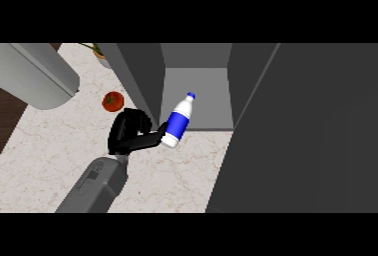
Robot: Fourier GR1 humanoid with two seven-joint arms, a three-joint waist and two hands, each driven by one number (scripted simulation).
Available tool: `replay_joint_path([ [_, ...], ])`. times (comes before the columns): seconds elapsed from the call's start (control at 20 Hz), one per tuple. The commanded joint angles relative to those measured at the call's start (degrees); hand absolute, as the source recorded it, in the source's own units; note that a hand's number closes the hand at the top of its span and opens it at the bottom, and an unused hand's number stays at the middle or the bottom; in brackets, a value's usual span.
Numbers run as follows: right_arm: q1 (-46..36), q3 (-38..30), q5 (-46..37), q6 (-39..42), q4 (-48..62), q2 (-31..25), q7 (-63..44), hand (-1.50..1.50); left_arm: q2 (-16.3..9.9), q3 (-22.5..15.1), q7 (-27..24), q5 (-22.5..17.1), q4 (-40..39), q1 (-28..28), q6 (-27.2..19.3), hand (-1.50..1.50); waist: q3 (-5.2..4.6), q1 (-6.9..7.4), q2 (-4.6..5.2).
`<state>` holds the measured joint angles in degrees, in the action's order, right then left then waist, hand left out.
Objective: Pick up the bottled water, place it into the cabinet and close the cabinet
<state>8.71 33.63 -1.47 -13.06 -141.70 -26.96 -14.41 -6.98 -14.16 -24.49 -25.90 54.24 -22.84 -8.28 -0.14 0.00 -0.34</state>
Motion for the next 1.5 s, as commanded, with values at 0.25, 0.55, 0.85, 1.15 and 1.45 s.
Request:
replay_joint_path([
  [0.25,-2.2,7.5,-1.3,2.3,-3.5,0.9,-9.8,1.5,-1.0,-5.7,2.6,0.3,25.7,12.0,2.3,1.5,0.13,0.87,-0.09],
  [0.55,-8.7,15.9,-6.0,0.2,-0.4,8.8,-14.7,1.5,-8.6,-1.4,7.0,-2.8,38.8,20.5,4.1,1.5,0.09,0.89,0.0],
  [0.85,-16.8,23.4,-8.9,-0.6,5.6,19.9,-23.1,1.5,-10.8,1.2,4.3,-3.8,41.2,26.0,7.1,1.5,0.07,0.68,0.08],
  [1.15,-29.2,24.5,-12.3,-1.2,12.5,26.4,-27.9,1.5,-12.8,4.4,2.4,-6.7,42.2,30.7,11.3,1.5,-0.06,1.39,0.06],
  [1.45,-36.8,19.1,-12.9,-8.0,20.9,26.3,-22.9,1.5,-13.9,6.5,3.7,-7.7,43.0,29.7,11.5,1.5,-0.08,2.58,0.5],
])
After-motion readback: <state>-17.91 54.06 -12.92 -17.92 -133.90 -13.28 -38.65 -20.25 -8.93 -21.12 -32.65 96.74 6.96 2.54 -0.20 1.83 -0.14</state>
